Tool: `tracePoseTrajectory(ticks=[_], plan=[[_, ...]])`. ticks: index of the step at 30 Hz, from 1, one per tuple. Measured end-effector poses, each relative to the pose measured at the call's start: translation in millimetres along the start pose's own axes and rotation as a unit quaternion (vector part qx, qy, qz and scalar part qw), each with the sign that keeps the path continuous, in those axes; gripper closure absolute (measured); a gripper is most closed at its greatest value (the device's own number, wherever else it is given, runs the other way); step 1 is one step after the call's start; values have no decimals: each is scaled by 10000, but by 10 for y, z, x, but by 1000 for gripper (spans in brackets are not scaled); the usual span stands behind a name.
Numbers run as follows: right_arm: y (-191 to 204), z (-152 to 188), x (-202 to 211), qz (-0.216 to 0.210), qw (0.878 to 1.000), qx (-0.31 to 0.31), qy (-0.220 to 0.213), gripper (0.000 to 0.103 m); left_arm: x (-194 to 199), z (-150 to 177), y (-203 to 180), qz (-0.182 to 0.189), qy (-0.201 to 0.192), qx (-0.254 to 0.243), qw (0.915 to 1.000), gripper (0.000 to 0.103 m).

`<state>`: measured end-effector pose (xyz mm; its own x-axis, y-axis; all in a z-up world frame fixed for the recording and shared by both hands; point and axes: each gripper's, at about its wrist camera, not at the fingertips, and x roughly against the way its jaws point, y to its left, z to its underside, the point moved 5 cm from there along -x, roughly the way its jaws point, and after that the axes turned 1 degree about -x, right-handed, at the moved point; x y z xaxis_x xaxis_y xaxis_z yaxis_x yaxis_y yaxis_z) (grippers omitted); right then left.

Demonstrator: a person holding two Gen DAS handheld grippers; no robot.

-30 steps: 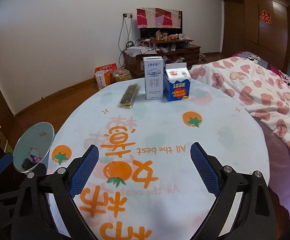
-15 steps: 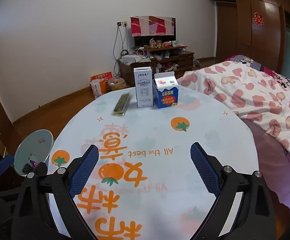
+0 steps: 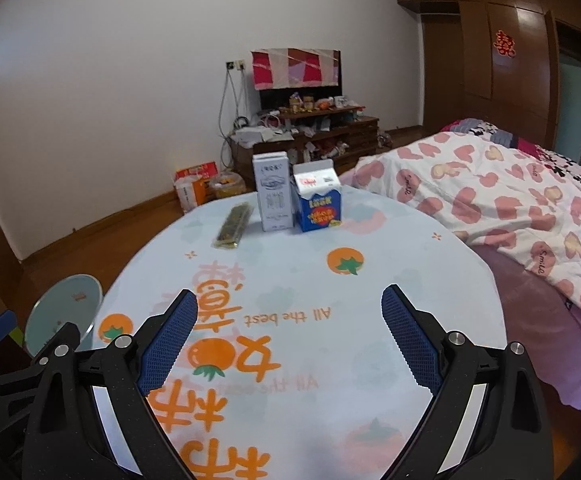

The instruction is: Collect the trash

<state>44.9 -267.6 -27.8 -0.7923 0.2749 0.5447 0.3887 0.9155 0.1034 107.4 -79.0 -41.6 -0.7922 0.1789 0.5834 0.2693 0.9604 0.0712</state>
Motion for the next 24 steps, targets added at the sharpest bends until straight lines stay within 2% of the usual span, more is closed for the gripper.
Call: tracePoseTrajectory(ticks=[16, 24], plan=[[769, 97, 364, -779, 9956, 499, -137, 11, 501, 152, 563, -651, -249, 275, 9972, 6], [925, 103, 606, -804, 9946, 571, -335, 6, 735, 200, 793, -788, -389, 514, 9948, 6]])
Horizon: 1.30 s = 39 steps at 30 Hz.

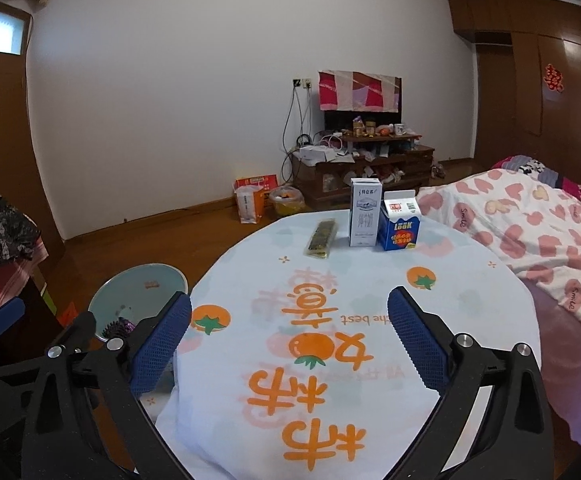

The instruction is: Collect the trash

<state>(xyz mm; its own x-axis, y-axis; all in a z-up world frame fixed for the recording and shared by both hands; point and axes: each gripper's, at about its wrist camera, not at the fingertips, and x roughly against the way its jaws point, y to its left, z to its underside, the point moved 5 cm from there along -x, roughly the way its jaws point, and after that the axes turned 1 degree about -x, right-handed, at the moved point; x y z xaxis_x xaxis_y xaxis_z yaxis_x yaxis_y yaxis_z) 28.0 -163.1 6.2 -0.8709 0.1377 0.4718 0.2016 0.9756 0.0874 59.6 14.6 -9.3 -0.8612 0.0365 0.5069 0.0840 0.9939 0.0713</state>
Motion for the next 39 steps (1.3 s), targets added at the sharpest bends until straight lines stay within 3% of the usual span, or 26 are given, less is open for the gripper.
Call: tracePoseTrajectory(ticks=[39], plan=[[38, 12, 122, 32, 10000, 34, -49, 6, 103, 9, 1, -115, -107, -63, 9999, 6]])
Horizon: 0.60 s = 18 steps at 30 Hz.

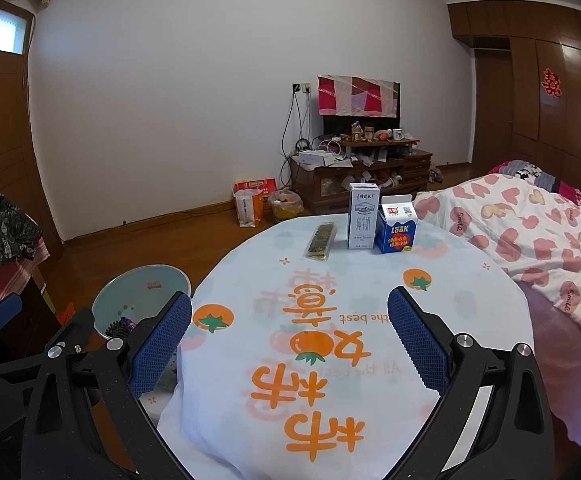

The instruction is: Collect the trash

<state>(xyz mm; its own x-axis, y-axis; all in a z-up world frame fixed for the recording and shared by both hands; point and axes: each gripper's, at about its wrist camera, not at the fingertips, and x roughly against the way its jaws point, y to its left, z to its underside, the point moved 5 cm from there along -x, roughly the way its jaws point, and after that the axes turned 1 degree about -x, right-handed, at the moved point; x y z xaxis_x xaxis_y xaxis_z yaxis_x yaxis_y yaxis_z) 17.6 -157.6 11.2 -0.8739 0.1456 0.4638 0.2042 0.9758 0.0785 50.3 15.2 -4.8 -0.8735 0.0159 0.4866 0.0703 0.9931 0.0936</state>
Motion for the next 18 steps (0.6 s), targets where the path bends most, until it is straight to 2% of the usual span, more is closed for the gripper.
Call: tracePoseTrajectory(ticks=[18], plan=[[12, 1, -2, -10, 10000, -3, 14, 6, 2, -20, 18, -102, -42, 8, 9999, 6]])
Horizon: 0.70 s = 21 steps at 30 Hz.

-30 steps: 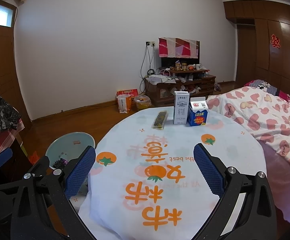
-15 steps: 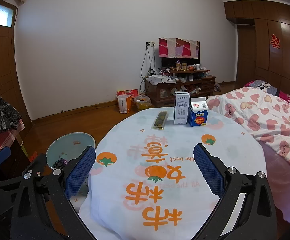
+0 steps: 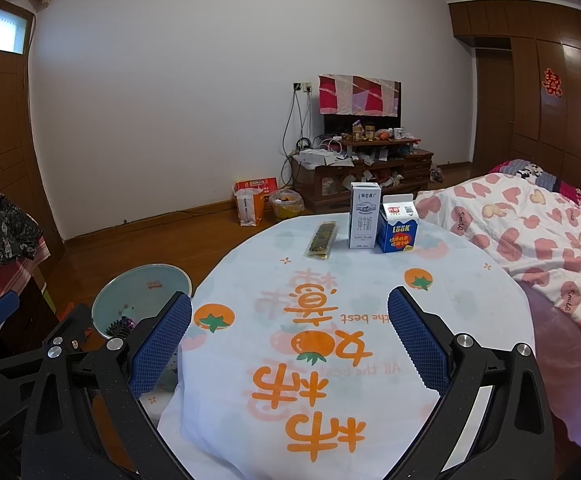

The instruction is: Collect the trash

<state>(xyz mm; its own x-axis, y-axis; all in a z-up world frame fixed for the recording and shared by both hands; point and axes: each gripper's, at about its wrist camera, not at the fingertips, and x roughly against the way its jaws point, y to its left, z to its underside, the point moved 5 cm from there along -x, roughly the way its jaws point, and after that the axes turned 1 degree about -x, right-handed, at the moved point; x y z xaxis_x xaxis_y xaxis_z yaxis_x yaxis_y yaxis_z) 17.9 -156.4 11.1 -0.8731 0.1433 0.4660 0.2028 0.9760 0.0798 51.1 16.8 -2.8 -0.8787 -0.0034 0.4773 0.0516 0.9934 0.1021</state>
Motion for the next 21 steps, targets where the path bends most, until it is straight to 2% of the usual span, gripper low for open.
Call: tracePoseTrajectory(ticks=[13, 21], plan=[[6, -2, -30, -7, 10000, -27, 42, 6, 26, -13, 12, -7, -68, -5, 10000, 6], [4, 1, -38, 3, 10000, -29, 43, 6, -47, 16, -6, 97, 104, 17, 9999, 6]])
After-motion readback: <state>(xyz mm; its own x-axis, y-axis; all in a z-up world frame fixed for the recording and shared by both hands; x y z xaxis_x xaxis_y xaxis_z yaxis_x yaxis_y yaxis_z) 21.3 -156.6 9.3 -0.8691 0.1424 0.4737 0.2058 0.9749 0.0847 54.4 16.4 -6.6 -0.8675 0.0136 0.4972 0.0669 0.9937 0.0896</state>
